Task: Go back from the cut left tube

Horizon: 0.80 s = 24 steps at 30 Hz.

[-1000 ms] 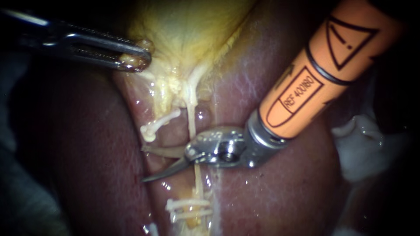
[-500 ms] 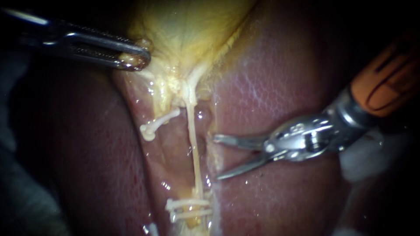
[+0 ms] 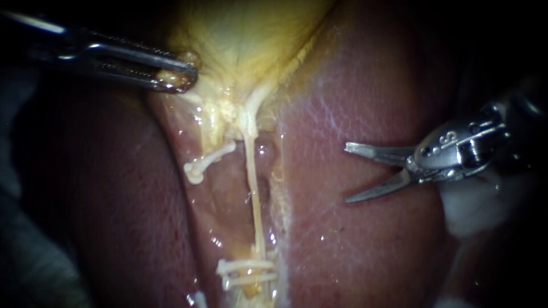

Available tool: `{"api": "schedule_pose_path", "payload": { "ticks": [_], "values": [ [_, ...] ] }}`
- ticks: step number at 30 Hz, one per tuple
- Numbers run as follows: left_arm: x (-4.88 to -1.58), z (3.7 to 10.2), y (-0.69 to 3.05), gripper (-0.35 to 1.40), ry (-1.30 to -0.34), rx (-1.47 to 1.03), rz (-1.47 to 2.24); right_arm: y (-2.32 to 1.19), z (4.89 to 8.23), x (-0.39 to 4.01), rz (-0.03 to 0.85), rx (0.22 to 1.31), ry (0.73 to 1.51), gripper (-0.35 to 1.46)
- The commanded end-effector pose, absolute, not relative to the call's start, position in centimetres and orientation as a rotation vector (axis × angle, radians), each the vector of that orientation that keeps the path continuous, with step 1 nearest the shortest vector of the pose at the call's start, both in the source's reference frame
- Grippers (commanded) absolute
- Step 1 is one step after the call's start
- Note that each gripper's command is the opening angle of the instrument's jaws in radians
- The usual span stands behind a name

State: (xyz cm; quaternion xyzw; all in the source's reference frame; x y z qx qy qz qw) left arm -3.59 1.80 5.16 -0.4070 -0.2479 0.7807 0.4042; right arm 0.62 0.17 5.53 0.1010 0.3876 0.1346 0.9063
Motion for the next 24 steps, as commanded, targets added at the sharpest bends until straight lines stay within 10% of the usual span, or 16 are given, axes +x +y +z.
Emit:
{"api": "schedule_pose_path", "payload": {
  "ticks": [1,24],
  "values": [
    [-3.61,5.19,1.78,-0.35,-0.617,-1.021,1.974,0.17,5.53,0.63,0.279,0.209,0.801,1.45],
    [-3.88,5.72,1.71,-0.35,-0.642,-1.013,2.004,0.15,5.55,0.67,0.249,0.252,0.830,1.45]
  ]
}}
